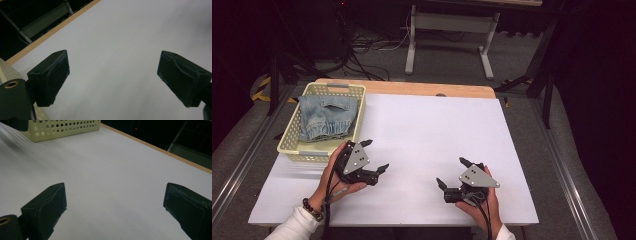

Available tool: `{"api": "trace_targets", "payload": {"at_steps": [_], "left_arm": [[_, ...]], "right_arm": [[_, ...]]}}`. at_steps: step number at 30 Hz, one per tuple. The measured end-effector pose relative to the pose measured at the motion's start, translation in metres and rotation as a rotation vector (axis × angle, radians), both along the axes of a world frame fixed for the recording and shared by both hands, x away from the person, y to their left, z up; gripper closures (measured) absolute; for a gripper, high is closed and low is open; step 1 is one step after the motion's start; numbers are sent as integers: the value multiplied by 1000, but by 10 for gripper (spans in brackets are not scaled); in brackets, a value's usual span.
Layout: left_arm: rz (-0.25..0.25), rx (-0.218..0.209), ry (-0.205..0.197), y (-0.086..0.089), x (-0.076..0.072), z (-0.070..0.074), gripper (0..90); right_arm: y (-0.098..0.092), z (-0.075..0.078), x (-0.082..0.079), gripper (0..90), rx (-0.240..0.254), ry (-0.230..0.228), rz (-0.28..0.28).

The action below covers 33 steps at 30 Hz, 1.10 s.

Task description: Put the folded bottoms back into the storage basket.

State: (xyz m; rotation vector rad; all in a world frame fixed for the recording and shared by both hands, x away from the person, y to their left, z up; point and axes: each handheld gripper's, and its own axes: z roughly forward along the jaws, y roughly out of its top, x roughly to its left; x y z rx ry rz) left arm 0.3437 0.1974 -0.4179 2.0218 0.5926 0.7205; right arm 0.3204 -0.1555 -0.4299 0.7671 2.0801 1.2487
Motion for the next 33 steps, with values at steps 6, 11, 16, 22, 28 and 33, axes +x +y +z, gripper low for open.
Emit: {"api": "trace_targets", "payload": {"at_steps": [6,11,16,22,28,33], "left_arm": [[2,11,3,4,-5,-6,118],[4,13,25,14,-9,-17,120],[12,11,37,21,-15,-23,120],[19,-4,48,32,-22,-29,118],[32,-6,61,42,-29,-35,117],[49,5,70,51,-35,-39,113]], "right_arm": [[0,-1,-1,54,-2,3,2],[1,-2,-2,57,-17,-6,-2],[7,-4,-3,65,-41,-16,10],[12,-9,-3,65,-60,-6,23],[11,-12,-4,67,-69,7,21],[10,-11,-3,68,-62,8,15]]}}
